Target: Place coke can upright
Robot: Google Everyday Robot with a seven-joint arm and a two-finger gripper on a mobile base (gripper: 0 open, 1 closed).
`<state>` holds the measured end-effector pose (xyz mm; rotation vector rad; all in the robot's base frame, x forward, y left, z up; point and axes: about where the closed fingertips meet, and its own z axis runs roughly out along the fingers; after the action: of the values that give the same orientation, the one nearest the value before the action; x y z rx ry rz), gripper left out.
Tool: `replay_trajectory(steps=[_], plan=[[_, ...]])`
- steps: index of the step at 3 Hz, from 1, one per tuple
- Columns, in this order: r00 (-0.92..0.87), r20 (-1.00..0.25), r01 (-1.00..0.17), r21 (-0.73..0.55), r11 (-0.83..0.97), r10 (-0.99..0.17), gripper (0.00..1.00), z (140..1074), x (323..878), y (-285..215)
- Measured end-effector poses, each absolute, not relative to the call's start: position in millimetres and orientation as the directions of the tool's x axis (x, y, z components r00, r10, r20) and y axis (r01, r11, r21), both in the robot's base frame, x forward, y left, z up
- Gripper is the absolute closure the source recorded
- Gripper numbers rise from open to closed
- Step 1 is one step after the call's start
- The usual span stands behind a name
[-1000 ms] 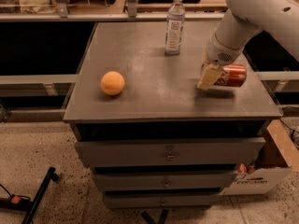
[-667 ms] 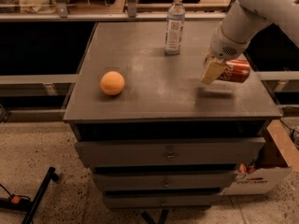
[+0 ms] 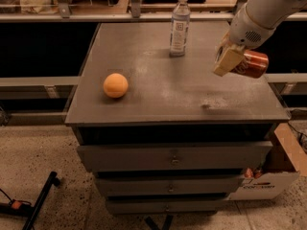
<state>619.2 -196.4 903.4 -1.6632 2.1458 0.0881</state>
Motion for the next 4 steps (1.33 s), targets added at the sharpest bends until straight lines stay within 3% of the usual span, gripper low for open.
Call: replay_trajectory(steps=[3,4], plan=[[-0.191,-0.750,-0.905,-0.114,0.409,-0.633,1.00,931.0,629.6,-199.8],[-0.165,-0.828,-0.901,-0.095,0.423,-0.536,1.00,934.8,641.7,-193.0]])
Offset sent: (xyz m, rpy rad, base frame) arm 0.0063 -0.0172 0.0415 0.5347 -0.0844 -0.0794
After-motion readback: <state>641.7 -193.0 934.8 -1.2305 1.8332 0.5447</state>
